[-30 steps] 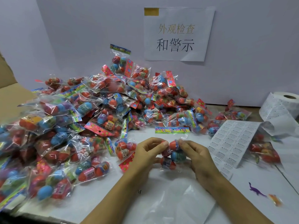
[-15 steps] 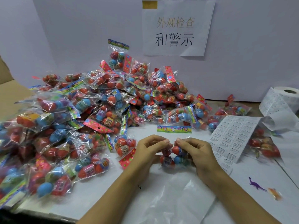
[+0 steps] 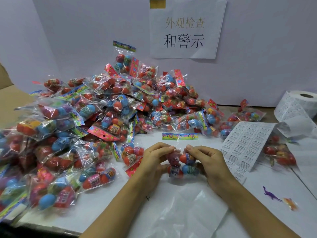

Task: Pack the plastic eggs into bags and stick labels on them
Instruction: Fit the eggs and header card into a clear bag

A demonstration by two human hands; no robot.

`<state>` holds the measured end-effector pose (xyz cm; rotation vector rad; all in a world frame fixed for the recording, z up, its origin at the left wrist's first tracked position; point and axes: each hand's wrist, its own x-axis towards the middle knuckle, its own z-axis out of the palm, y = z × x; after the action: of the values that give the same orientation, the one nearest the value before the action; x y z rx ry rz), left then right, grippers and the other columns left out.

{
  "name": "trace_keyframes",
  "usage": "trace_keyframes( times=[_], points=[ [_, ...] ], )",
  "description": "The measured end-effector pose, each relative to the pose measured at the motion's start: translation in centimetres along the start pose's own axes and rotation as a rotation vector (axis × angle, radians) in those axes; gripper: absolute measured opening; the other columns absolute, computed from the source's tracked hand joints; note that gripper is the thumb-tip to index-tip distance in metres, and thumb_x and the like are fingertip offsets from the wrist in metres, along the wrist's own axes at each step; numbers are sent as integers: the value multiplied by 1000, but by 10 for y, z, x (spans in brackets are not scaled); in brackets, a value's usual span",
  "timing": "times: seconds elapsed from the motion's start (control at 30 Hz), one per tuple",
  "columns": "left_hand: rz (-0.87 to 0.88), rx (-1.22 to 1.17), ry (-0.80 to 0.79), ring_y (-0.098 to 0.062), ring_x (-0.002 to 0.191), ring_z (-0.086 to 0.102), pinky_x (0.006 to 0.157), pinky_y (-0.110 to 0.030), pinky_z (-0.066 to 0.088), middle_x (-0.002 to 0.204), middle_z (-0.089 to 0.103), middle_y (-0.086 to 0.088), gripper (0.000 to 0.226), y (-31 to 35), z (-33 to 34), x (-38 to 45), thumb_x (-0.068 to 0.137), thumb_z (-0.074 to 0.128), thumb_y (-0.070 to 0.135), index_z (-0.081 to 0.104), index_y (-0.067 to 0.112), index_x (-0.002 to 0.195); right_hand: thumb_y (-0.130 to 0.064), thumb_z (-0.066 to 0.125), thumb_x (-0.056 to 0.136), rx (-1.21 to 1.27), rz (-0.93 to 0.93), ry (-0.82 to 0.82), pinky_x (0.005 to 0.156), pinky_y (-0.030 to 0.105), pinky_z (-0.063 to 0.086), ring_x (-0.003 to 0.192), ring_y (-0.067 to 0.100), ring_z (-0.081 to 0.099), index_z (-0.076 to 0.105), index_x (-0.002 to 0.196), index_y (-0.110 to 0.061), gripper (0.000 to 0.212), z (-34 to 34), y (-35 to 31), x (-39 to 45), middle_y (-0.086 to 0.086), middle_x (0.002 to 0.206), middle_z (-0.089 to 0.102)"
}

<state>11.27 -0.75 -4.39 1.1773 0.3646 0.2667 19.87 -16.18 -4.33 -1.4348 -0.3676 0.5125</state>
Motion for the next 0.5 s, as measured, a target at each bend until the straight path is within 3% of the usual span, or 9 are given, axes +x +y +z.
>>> trace_keyframes(
  times=[0.1, 0.17, 0.23, 0.37, 0.5],
  points=[
    [-3, 2, -22, -19, 83, 74, 62, -35, 59, 89, 77, -9, 4, 0, 0, -1, 89, 72, 12, 74, 9, 88, -47, 80, 69, 4, 6, 13, 71, 43, 63, 79, 29, 75, 81, 87, -12, 40, 0, 0, 1, 16, 87, 76],
    [-2, 9, -28, -20, 85, 74, 66, -36, 61, 95, 77, -11, 18, -1, 0, -2, 85, 76, 22, 76, 7, 95, -48, 81, 66, 23, 14, 18, 75, 45, 63, 78, 29, 74, 81, 87, -11, 42, -1, 0, 1, 18, 87, 75],
    [-1, 9, -36, -21, 85, 74, 66, -38, 61, 95, 77, -13, 23, -1, 1, -3, 80, 79, 30, 79, 11, 93, -49, 82, 61, 63, 27, 34, 75, 45, 61, 76, 28, 73, 81, 87, -10, 47, 0, -1, 1, 17, 86, 75],
    [6, -46, -40, -28, 86, 75, 65, -43, 62, 96, 74, -21, 22, -2, -1, -2, 76, 83, 23, 80, 8, 92, -52, 82, 58, 165, 35, 40, 72, 38, 63, 79, 24, 73, 81, 88, -10, 51, -2, -3, 3, 17, 90, 76],
    [36, -79, -15, -31, 86, 75, 65, -45, 62, 95, 74, -23, 24, -2, -3, 0, 76, 83, 24, 81, 7, 93, -42, 85, 56, 180, 33, 14, 71, 37, 64, 82, 29, 75, 81, 94, -13, 48, -3, -3, 3, 19, 99, 76]
  ],
)
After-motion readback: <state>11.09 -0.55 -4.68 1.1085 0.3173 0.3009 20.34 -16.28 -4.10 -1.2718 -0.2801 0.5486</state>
